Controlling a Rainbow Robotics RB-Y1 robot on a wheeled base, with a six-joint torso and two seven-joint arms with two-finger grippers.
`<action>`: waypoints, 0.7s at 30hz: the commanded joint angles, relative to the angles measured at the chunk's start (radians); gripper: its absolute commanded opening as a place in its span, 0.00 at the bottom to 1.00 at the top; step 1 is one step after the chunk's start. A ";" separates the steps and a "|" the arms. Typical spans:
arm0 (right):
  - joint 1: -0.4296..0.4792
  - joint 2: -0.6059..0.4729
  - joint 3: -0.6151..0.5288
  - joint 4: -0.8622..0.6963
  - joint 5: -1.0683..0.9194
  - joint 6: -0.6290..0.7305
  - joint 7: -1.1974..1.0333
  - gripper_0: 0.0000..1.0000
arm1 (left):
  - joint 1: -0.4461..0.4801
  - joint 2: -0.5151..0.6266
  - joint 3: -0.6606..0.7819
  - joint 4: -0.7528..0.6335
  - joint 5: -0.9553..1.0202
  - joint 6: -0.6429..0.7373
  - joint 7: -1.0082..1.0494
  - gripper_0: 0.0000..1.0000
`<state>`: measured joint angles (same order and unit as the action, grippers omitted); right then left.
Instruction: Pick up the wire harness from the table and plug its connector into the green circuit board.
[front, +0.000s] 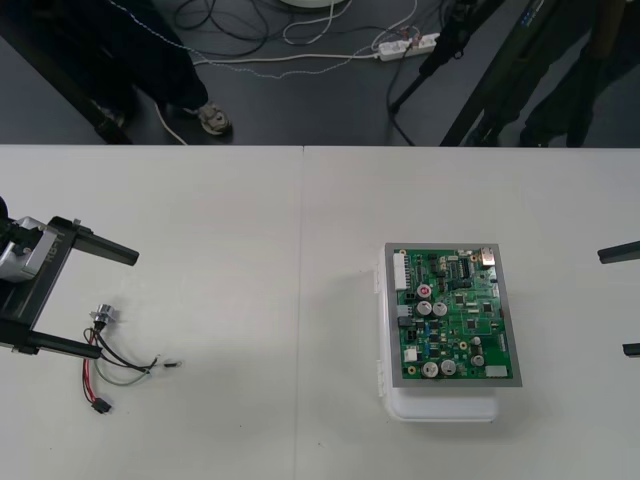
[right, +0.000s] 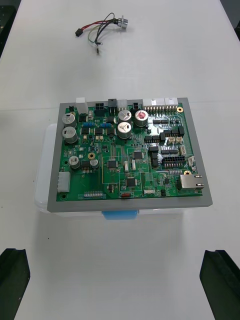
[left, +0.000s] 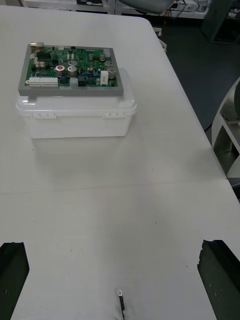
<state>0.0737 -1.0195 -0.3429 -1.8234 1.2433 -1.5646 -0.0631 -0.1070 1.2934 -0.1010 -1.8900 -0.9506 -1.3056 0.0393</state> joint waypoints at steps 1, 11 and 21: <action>0.014 -0.025 0.010 -0.011 0.004 -0.006 -0.046 1.00 | 0.016 -0.006 0.034 -0.008 -0.004 0.003 0.050 1.00; 0.014 -0.025 0.010 -0.011 0.004 -0.006 -0.046 1.00 | 0.016 -0.006 0.034 -0.008 -0.004 0.003 0.050 1.00; 0.014 -0.025 0.010 -0.011 0.004 -0.006 -0.046 1.00 | 0.016 -0.006 0.034 -0.008 -0.004 0.003 0.050 1.00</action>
<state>0.0737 -1.0195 -0.3429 -1.8234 1.2433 -1.5646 -0.0631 -0.1070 1.2934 -0.1010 -1.8900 -0.9506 -1.3056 0.0393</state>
